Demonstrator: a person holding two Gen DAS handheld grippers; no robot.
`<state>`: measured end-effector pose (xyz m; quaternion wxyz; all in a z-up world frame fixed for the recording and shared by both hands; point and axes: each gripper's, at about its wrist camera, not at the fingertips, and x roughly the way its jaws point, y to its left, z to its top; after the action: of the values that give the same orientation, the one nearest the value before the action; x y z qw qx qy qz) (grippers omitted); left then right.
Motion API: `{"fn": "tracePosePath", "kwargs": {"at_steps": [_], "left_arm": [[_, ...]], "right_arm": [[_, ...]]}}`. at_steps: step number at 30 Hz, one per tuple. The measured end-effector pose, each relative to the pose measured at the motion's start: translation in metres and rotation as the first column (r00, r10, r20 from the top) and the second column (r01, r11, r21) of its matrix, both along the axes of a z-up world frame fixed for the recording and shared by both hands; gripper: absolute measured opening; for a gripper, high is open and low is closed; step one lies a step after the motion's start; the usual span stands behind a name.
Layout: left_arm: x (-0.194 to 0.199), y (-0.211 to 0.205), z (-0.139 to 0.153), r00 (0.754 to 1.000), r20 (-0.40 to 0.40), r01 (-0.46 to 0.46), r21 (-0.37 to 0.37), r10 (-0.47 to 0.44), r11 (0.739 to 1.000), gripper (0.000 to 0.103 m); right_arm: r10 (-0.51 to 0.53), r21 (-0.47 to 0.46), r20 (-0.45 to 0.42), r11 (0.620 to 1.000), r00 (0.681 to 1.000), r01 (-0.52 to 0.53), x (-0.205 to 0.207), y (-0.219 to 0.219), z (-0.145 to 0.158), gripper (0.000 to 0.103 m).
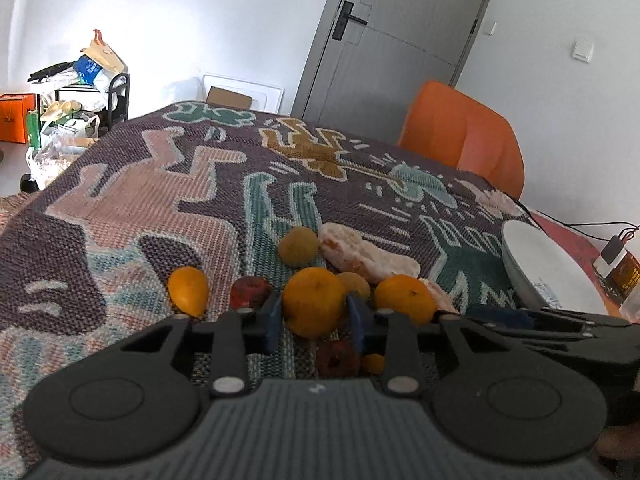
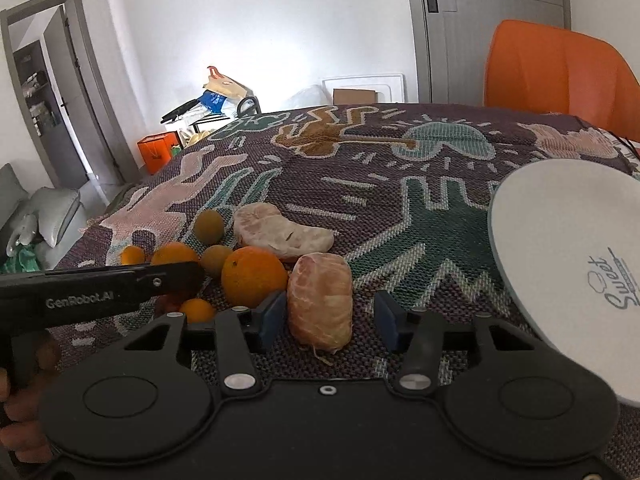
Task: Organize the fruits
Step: 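Grasp the peeled pink fruit with the right tool while the left tool grasps an orange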
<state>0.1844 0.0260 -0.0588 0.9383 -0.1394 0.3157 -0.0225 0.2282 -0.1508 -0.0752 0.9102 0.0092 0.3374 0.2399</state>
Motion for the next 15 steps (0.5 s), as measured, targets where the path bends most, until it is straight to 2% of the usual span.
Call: {"fn": "tracePosePath", "kwargs": {"at_steps": [9,11,12,15], "left_arm": [[-0.020,0.013,0.016,0.999,0.041,-0.022,-0.006,0.022,1.000,0.032],[-0.023,0.016,0.017,0.998,0.047,-0.031,-0.008,0.031,0.999,0.032],[-0.025,0.017,0.018,0.998,0.049,-0.035,-0.010,0.035,0.999,0.032],[-0.029,0.021,0.019,0.998,0.052,-0.039,-0.019,0.040,0.999,0.032]], "right_arm": [[0.013,-0.047,0.026,0.999,1.000,-0.012,0.006,0.008,-0.002,0.049],[0.020,-0.067,0.039,0.998,0.999,-0.018,0.006,0.012,-0.003,0.045],[0.028,-0.072,0.042,0.997,0.999,-0.025,0.005,0.013,-0.003,0.038],[0.032,-0.048,0.025,0.998,0.999,-0.030,0.003,0.009,-0.001,0.033]]}}
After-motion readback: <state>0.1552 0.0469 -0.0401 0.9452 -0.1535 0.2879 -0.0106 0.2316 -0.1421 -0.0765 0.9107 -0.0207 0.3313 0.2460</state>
